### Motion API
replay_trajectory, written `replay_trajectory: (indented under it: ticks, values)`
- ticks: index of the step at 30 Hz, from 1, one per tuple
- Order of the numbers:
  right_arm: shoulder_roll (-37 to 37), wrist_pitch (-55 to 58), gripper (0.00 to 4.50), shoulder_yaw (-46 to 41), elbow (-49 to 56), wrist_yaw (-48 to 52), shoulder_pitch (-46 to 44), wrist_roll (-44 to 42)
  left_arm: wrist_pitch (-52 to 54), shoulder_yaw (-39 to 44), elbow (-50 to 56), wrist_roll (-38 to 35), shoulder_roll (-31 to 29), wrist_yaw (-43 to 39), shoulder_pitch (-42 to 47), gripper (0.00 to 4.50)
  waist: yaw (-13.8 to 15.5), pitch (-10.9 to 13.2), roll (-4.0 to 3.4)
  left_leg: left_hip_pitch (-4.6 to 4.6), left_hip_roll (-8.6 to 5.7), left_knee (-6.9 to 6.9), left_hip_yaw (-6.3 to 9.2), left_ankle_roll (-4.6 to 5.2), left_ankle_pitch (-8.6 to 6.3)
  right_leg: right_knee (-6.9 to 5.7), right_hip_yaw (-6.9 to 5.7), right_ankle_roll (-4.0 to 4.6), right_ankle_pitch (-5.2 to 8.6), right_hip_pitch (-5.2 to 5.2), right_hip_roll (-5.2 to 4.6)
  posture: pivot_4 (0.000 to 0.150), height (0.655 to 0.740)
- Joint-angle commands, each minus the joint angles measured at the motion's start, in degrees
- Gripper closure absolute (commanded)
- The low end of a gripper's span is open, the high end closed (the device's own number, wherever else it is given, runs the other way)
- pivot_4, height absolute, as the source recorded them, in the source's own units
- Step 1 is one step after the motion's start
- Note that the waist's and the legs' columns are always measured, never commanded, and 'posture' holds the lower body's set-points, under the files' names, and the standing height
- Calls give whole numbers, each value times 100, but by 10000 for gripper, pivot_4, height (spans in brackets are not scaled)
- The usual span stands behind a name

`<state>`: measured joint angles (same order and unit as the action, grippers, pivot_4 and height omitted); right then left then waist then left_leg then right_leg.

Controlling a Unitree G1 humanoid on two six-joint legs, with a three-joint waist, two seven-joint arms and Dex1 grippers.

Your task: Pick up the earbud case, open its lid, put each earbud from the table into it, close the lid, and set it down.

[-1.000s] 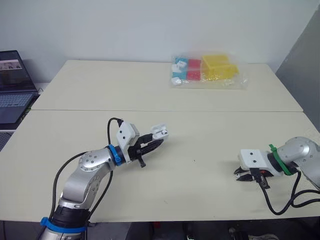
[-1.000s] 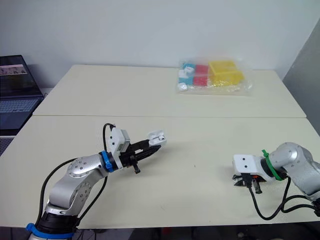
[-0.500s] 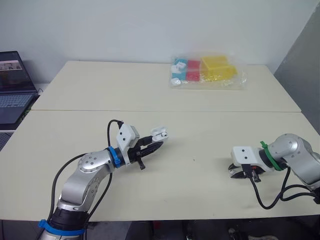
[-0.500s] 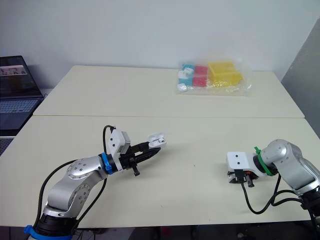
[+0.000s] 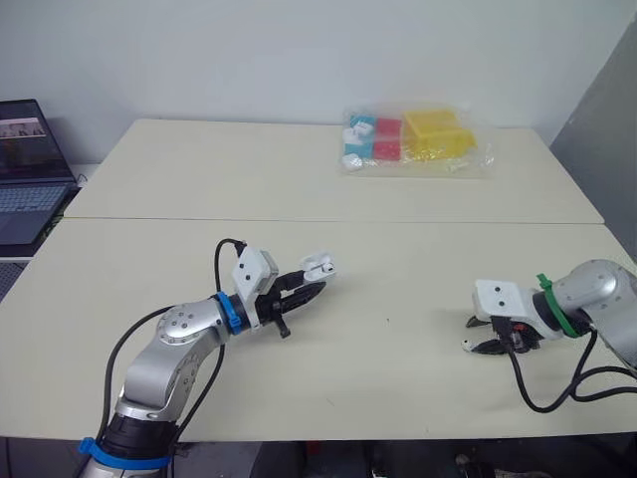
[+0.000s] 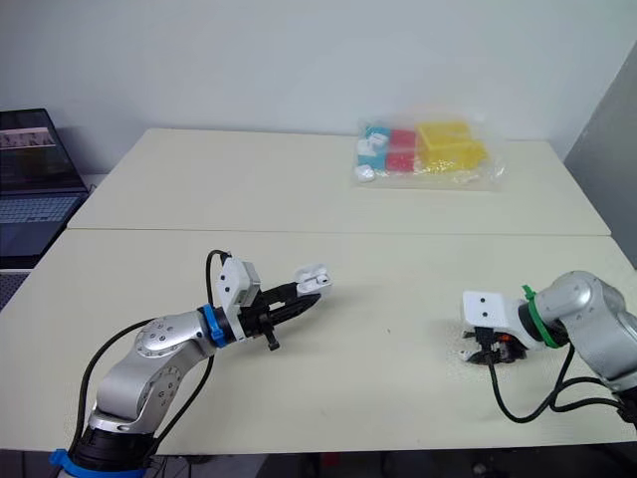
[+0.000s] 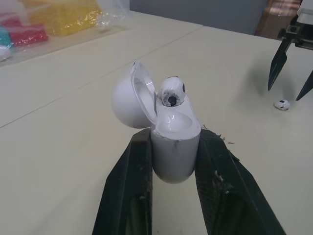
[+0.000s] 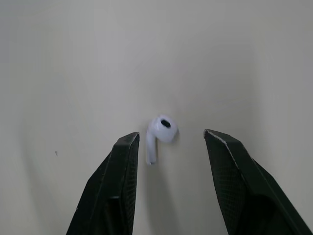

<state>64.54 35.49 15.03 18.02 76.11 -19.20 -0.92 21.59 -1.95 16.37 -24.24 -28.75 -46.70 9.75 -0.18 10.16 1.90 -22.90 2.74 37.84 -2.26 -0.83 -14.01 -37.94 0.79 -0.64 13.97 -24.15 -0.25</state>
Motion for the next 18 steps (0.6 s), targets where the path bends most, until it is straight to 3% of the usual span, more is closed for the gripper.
replay_trajectory:
  ticks: [1,18]
  values:
    - [15,961,23359,106,593,-160,-119,5,-186,-39,120,27,102,45,10,36871,1,0,0,0,0,0,1,0,0,-1,-1,1,1,0,0,1500,7400]
    - [-262,1447,23359,894,591,-621,-445,300,-426,-142,-136,196,306,5,53,36870,-8,0,0,1,-2,3,3,0,0,-3,-3,23,13,2,2,1500,7400]
